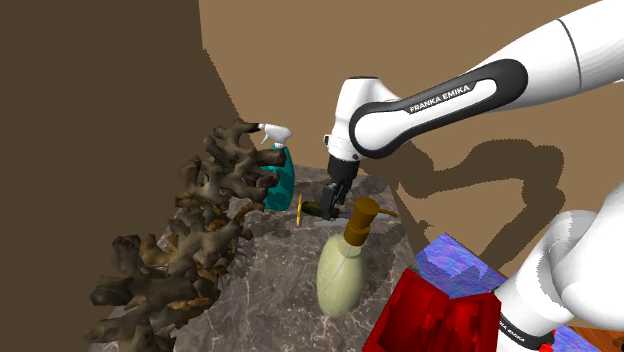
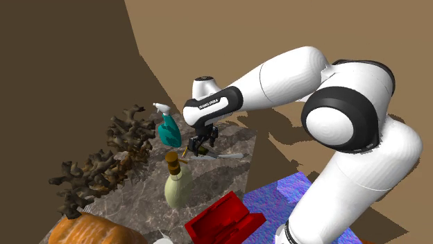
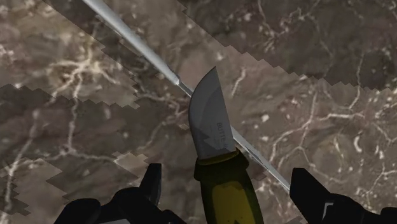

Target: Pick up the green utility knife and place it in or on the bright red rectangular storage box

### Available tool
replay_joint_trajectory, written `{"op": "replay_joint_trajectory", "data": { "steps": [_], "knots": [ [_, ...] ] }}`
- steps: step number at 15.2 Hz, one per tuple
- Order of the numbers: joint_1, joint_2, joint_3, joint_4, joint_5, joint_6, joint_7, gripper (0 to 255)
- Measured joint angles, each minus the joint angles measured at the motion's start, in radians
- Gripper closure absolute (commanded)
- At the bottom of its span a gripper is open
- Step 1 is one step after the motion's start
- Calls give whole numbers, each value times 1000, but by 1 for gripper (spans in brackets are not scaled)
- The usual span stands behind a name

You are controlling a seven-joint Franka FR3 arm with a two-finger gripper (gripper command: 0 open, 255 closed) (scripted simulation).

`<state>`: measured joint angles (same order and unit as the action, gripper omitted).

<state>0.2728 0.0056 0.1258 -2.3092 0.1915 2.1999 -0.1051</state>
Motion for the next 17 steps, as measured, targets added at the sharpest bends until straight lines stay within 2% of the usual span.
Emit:
{"op": "replay_joint_trajectory", "data": {
  "steps": [1, 2, 12, 17],
  "knots": [
    [0, 0, 0, 0, 0, 0, 0, 0],
    [0, 0, 0, 0, 0, 0, 0, 255],
    [0, 0, 0, 0, 0, 1, 0, 255],
    [-2, -34, -2, 19, -2, -53, 5, 255]
  ]
}}
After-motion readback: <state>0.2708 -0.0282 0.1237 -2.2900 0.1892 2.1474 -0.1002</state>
